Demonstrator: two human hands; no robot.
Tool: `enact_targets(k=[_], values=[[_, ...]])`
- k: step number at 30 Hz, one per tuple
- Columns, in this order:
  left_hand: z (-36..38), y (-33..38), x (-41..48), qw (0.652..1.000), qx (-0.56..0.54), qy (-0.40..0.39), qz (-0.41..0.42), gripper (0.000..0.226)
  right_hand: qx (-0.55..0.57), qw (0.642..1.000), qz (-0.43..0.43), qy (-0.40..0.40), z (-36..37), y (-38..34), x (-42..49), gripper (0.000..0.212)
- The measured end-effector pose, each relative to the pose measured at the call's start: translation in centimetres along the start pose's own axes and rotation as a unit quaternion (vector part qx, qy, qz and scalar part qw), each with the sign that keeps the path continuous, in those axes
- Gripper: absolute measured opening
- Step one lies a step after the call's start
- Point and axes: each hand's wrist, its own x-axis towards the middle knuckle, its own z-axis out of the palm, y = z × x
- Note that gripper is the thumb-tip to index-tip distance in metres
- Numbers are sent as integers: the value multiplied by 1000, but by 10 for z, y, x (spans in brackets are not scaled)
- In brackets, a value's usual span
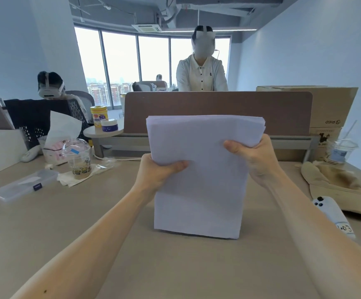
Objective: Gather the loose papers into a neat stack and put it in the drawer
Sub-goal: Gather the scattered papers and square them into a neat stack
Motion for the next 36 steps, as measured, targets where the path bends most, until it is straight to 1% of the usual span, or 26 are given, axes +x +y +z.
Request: enact_targets(k=[2, 6, 7, 9, 12, 14, 17, 20, 23, 26, 30, 32, 33, 36], values=[[-1, -2, -2, 1000, -5, 7, 2, 31, 1, 1000, -2, 2, 0, 2, -1, 17], [-3, -12, -9, 999, -7, 16, -31, 24, -9, 999, 33, -4, 0, 8, -6, 21], [-3, -8, -7, 999, -17, 18, -30, 25, -10, 999, 35, -3, 0, 5, -4, 21], [0, 8, 1, 999, -31, 23, -23, 31, -14, 1000, 25, -7, 1, -3, 1, 22], [5, 34, 11, 998, -46, 37, -1, 25, -17, 1000, 4, -12, 4, -10, 6, 18], [8, 39, 14, 998, -47, 38, 13, 28, -19, 1000, -3, -9, 5, -8, 6, 13], [6, 36, 13, 998, -46, 24, 24, 35, -30, 999, -14, -3, 6, -4, 4, 15], [-2, 27, 14, 999, -35, -7, 10, 28, -48, 999, -19, 2, 5, -4, 7, 16], [-10, -5, 5, 998, 5, -55, -19, 23, -37, 999, -15, 5, 3, -2, 5, 17], [-10, -33, -11, 998, 7, -49, -49, 28, -33, 999, -14, 21, 5, 0, 1, 12], [-6, -24, -6, 999, -13, -37, -21, 28, -57, 996, -44, 53, 6, -13, 12, 5], [-10, -25, -3, 998, -17, -55, -17, 31, -57, 995, -51, 57, 6, -15, 16, 3], [-13, -31, -6, 997, -9, -69, -29, 33, -62, 995, -47, 63, 6, -13, 15, 2], [-17, -67, -26, 988, 50, -90, -114, 37, -78, 994, -13, 79, 5, 1, 6, 3]])
